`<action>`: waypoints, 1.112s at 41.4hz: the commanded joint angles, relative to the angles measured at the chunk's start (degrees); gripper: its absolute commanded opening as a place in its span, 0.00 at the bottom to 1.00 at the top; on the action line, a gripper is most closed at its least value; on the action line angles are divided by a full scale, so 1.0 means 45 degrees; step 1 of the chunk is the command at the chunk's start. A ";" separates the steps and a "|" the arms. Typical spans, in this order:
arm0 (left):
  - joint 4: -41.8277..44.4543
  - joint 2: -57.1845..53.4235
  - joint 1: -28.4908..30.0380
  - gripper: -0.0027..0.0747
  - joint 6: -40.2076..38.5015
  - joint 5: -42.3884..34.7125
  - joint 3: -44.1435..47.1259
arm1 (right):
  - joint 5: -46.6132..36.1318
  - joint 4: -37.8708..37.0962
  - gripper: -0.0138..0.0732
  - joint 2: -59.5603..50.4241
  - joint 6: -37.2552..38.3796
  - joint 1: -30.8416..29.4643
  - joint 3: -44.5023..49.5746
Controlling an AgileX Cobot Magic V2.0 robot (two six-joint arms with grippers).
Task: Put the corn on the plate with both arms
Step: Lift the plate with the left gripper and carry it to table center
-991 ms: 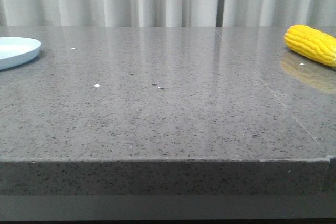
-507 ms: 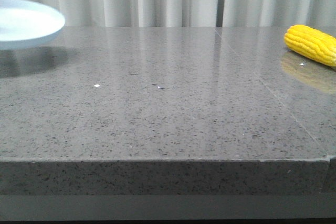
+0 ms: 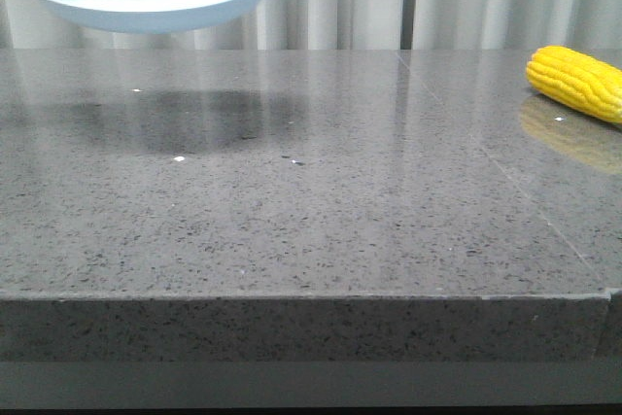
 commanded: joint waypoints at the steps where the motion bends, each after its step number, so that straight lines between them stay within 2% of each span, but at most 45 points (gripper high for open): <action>1: -0.0637 -0.0318 -0.0779 0.01 0.0006 -0.0694 -0.0425 | -0.0745 -0.0135 0.92 -0.0015 -0.0123 -0.0050 -0.0432; 15: -0.0635 0.1095 -0.2579 0.01 0.0006 -0.1045 -0.0425 | -0.0745 -0.0135 0.92 -0.0015 -0.0123 -0.0050 -0.0432; 30: -0.0611 0.2267 -0.2971 0.02 -0.0017 -0.0885 -0.0425 | -0.0745 -0.0135 0.92 -0.0015 -0.0123 -0.0050 -0.0432; 33: -0.0611 0.2313 -0.2971 0.10 -0.0017 -0.0885 -0.0425 | -0.0745 -0.0135 0.92 -0.0015 -0.0123 -0.0050 -0.0432; 35: -0.0611 0.2313 -0.2971 0.19 -0.0017 -0.0771 -0.0425 | -0.0745 -0.0135 0.92 -0.0015 -0.0123 -0.0050 -0.0432; 42: -0.0611 0.2313 -0.2947 0.60 -0.0060 -0.0491 -0.0425 | -0.0745 -0.0135 0.92 -0.0015 -0.0123 -0.0050 -0.0432; 46: -0.0611 0.2194 -0.2854 0.68 -0.0124 -0.0348 -0.0450 | -0.0745 -0.0135 0.92 -0.0015 -0.0123 -0.0050 -0.0432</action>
